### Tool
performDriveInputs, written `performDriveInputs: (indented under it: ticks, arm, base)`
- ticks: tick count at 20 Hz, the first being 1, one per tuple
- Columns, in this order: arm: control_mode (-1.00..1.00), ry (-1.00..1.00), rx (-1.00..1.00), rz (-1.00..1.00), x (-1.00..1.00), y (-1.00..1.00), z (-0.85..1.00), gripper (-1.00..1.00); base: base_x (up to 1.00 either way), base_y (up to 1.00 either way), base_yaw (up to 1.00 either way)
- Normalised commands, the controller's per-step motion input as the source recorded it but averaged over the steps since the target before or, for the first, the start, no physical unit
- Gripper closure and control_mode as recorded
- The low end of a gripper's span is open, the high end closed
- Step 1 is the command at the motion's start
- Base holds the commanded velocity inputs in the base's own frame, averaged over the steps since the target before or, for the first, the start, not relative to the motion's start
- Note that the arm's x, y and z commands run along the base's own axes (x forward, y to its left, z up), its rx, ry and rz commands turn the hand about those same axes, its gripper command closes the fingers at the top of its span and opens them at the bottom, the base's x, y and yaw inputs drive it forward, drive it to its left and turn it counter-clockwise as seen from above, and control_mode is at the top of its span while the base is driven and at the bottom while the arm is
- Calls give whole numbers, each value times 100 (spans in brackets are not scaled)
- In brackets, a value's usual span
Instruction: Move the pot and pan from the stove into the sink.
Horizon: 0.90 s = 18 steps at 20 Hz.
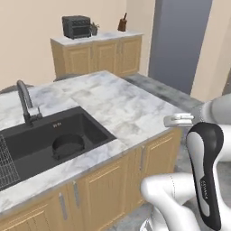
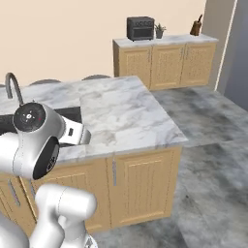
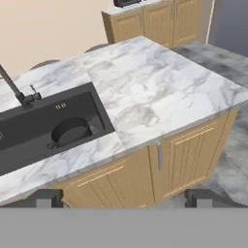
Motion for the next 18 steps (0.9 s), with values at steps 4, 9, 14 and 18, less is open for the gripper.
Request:
performDriveInputs:
  ticks: [4,9,14,18]
  arm:
    - [100,0,0,0,0,0,0,-100]
    - [100,0,0,0,0,0,0,-100]
    - [100,0,0,0,0,0,0,-100]
    - [100,0,0,0,0,0,0,-100]
  base:
    - [4,-16,-47]
    - [5,-17,-47]
    - [5,-20,-47]
    - [6,-23,-46]
